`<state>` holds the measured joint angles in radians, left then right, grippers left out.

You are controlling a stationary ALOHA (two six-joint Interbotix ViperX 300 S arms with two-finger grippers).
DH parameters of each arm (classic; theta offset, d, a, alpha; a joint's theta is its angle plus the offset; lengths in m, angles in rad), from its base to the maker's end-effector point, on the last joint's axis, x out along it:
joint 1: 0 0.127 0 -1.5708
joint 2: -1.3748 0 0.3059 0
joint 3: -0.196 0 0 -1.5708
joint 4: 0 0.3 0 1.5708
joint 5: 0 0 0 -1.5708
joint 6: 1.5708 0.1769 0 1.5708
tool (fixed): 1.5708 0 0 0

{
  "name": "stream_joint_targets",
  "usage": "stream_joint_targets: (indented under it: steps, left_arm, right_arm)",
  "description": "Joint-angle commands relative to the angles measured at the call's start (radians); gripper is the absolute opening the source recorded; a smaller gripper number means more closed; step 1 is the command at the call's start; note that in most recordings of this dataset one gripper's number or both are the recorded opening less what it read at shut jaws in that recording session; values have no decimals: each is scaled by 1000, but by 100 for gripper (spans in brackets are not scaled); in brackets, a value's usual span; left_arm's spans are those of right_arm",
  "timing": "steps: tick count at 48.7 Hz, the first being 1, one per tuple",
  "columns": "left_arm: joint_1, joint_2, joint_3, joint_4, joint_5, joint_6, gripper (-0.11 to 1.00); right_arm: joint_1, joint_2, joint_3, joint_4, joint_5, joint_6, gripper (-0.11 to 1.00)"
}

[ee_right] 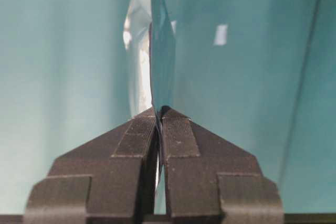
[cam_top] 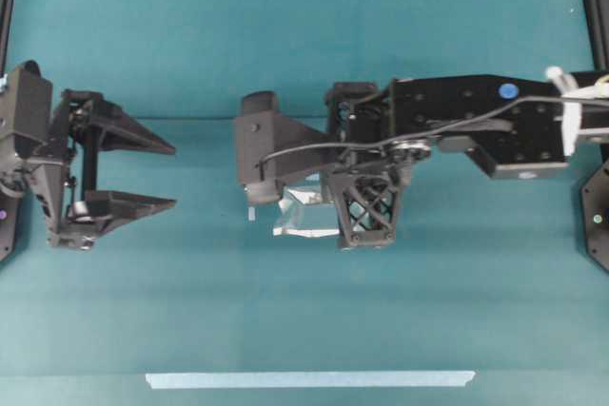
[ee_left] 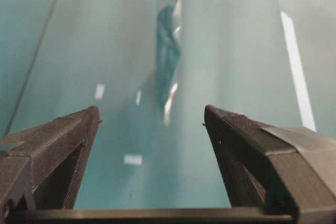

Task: Hand over the silver zip bag and make it stand upright.
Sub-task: 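Swing the held bag upright toward the center, left gripper approaching, then move the left gripper onto the bag's left edge and close it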

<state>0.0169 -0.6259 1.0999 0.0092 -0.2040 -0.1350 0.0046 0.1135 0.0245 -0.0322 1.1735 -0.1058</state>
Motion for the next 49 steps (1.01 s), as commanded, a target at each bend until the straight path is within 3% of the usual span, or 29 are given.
stream_joint_targets:
  steps: [1, 25, 49]
  left_arm:
    - [2, 35, -8, 2, -57, 0, 91]
    - [0, 238, -46, 2, -146, -2, 91]
    - [2, 261, -55, 2, -144, -2, 91]
  right_arm:
    - [2, 2, -23, -17, -6, -18, 4]
    - [-15, 25, -15, -28, -21, -21, 4]
    - [-20, 43, -5, -28, -26, -21, 4]
